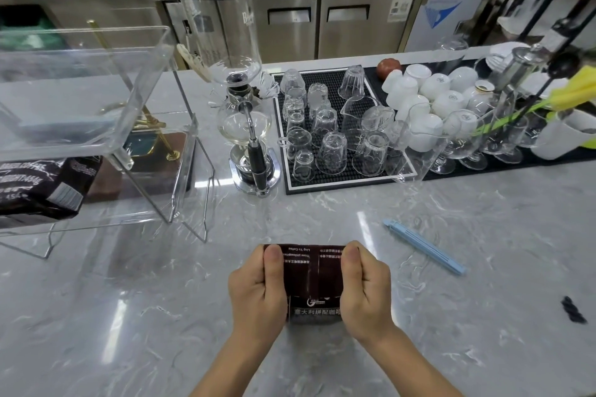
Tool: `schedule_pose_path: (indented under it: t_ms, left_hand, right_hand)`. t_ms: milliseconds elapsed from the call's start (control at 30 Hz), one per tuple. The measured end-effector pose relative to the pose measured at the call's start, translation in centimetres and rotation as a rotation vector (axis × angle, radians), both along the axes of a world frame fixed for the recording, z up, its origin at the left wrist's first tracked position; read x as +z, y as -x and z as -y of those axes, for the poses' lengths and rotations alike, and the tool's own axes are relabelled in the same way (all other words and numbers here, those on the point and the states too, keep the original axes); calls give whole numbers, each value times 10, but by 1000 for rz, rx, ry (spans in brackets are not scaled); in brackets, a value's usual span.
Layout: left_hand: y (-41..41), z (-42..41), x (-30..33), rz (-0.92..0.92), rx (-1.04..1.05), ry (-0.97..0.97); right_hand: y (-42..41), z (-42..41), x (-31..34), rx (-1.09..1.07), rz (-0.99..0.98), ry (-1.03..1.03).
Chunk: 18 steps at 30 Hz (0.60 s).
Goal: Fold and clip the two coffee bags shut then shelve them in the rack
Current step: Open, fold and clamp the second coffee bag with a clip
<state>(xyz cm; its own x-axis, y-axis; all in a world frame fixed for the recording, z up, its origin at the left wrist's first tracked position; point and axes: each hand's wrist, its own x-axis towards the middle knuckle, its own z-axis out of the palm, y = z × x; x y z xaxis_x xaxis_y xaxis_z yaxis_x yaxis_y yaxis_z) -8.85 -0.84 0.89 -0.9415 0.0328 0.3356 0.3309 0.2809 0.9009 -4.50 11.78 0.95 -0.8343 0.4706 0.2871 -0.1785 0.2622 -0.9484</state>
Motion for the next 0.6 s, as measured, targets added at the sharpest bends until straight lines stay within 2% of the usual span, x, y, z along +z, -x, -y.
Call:
schedule_pose_path:
  t_ms: [367,500,600]
  left_hand:
    - [4,0,4,4,-34,36]
    - [4,0,3,7,-29,39]
    - [4,-1,3,14,-19,43]
  right_hand:
    - [-11,-24,-7,101,-22,-8]
    - [-17,-57,-15,-71,79,-65]
    - [-23,-85,-26,-266,186,-186]
